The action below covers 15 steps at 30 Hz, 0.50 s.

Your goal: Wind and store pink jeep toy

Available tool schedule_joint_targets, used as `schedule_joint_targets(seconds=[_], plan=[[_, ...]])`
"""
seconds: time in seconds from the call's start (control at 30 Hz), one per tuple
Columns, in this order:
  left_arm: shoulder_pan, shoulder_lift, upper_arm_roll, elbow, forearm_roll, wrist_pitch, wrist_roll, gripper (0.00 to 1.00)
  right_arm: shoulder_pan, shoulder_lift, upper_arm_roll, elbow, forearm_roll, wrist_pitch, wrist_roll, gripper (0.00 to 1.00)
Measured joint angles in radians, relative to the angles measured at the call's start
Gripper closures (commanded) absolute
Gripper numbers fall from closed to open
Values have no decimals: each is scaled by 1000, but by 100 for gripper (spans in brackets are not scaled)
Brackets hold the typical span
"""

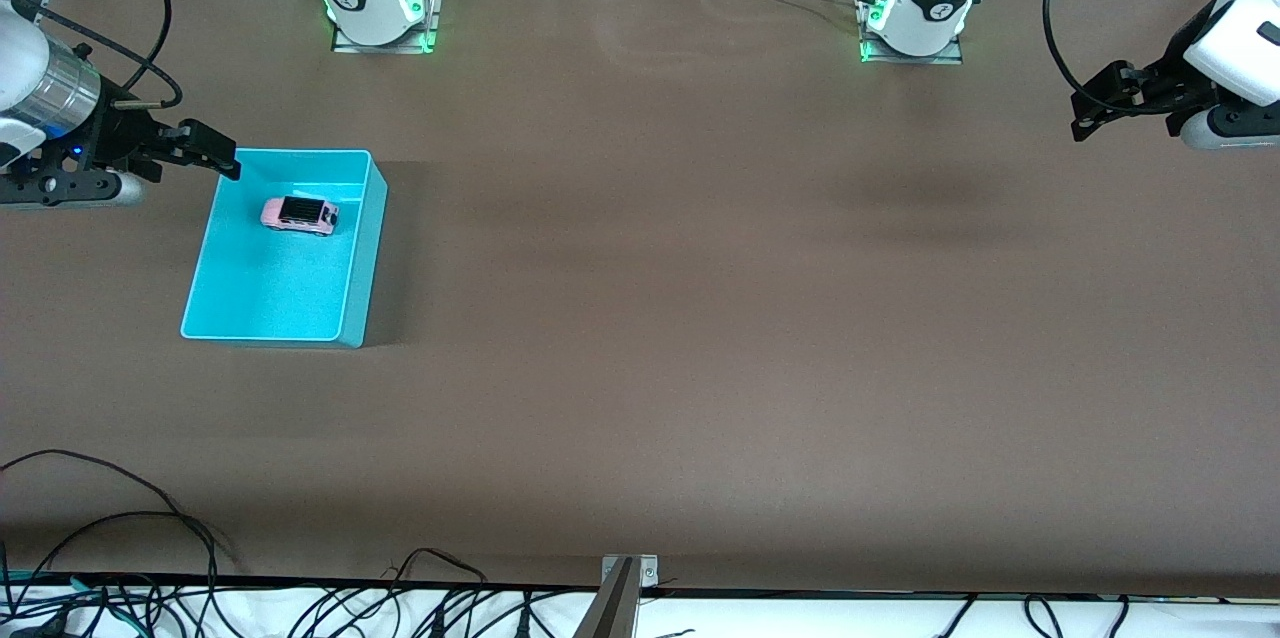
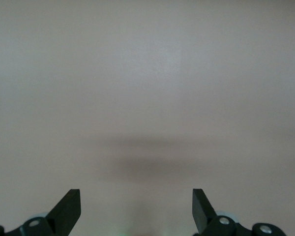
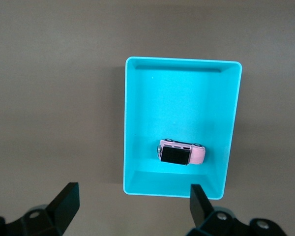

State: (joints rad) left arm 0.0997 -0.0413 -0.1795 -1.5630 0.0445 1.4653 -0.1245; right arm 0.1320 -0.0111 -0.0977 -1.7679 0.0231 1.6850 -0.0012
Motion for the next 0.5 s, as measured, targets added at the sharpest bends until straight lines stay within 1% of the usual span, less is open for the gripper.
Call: schedule_joint_targets(seconds=[0.5], plan=[[0,0,0,0,0,0,0,0,-1,42,0,23,0,34,0,0]])
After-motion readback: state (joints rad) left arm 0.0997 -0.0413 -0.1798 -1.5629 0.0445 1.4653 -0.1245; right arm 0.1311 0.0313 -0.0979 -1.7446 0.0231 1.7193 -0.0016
